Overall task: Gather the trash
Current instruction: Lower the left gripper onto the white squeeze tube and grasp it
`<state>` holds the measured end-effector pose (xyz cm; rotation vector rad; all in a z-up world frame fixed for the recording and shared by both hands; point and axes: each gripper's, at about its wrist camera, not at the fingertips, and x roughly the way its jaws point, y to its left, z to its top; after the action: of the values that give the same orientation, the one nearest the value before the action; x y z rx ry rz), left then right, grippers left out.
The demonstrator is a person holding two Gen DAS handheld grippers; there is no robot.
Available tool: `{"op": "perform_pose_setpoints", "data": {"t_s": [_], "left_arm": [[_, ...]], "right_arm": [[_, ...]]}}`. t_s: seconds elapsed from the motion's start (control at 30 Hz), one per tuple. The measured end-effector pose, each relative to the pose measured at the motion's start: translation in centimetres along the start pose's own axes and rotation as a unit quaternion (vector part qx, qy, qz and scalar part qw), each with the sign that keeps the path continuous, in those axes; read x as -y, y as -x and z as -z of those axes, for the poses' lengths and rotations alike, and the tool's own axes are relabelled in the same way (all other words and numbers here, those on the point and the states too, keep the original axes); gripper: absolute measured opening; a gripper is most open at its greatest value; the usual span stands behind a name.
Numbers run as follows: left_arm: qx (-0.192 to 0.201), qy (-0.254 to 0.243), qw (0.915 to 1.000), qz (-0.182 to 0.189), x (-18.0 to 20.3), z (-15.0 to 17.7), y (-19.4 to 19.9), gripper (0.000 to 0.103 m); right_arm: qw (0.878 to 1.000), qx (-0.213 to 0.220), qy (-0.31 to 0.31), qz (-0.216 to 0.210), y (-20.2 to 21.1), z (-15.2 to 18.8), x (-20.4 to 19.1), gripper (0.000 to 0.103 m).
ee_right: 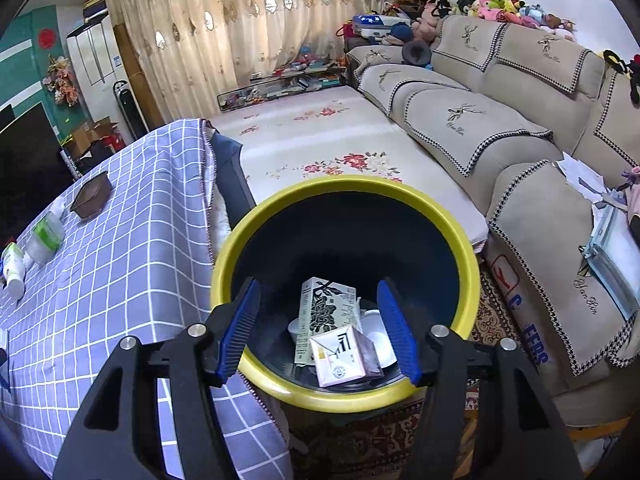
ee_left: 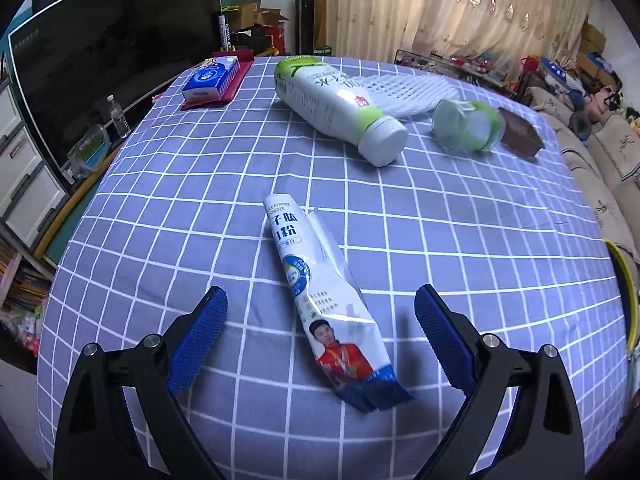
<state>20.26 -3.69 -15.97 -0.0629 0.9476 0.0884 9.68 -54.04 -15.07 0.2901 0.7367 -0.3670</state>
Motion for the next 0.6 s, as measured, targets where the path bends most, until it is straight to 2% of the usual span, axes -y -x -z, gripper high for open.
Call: {"op": "perform_pose_setpoints", "data": {"t_s": [0.2,0.6], "left_arm": [[-0.004,-0.012,0.9998,-0.016,0.7,-0.1,-0.9,0.08],[0.002,-0.033,0.9995,0.001,1.7,-0.1,-0.2,0.043]], "right_arm": [[1.0,-0.003,0.003,-0.009,-0.2,0.1,-0.6,0.058],[1.0,-0.01,0.0,-0.019,-0.6,0.5,-0.5,0.059]]}}
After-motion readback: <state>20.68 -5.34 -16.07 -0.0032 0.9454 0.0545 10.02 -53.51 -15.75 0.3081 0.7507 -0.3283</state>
